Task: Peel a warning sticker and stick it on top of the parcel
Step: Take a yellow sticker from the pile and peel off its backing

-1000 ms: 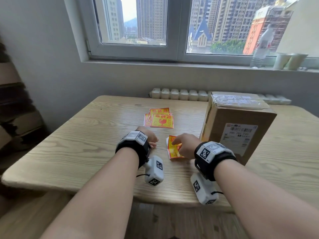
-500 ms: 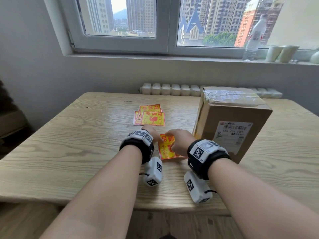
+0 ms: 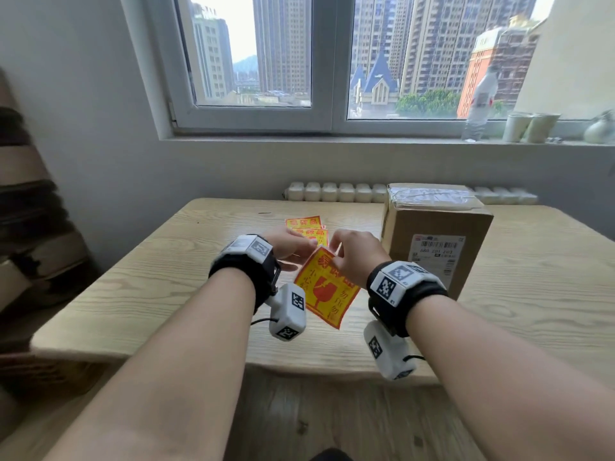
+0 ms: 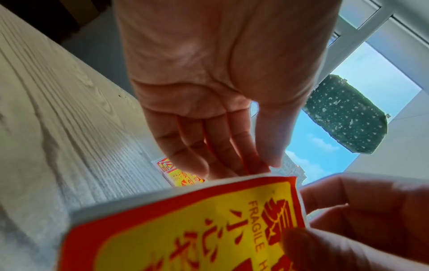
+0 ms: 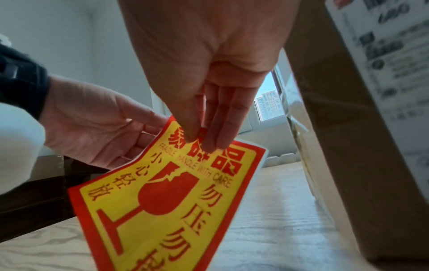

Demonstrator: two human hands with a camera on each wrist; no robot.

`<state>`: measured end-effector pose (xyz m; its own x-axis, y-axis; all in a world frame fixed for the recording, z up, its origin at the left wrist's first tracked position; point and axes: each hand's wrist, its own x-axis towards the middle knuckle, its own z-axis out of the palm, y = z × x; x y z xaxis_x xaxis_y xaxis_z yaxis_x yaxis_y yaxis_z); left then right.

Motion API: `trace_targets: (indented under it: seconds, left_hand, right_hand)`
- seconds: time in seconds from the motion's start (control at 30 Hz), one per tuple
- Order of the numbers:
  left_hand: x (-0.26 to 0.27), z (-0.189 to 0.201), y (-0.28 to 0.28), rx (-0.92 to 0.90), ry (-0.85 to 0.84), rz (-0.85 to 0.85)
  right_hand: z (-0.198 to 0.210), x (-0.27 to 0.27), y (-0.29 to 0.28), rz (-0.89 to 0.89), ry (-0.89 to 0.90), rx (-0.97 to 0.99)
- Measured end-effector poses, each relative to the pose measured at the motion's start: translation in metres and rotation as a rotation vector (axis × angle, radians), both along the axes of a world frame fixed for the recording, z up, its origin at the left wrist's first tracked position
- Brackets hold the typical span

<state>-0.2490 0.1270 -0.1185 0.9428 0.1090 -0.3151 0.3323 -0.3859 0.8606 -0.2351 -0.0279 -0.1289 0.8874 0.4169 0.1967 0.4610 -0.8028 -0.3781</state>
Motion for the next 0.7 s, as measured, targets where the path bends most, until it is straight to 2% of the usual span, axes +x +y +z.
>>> trace_targets:
  seconds: [0.37,0.7]
  left_hand:
    - [-0.035,0.024,-0.024,0.009,-0.009,-0.001]
    - [-0.037,0.032,-0.040,-0.169,0.051,0.086]
  right_hand:
    - [0.024,-0.032,-0.015,0.062,-0.144,-0.033]
    - [0.027,-0.041,-0.027,0.093,-0.221,-0.014]
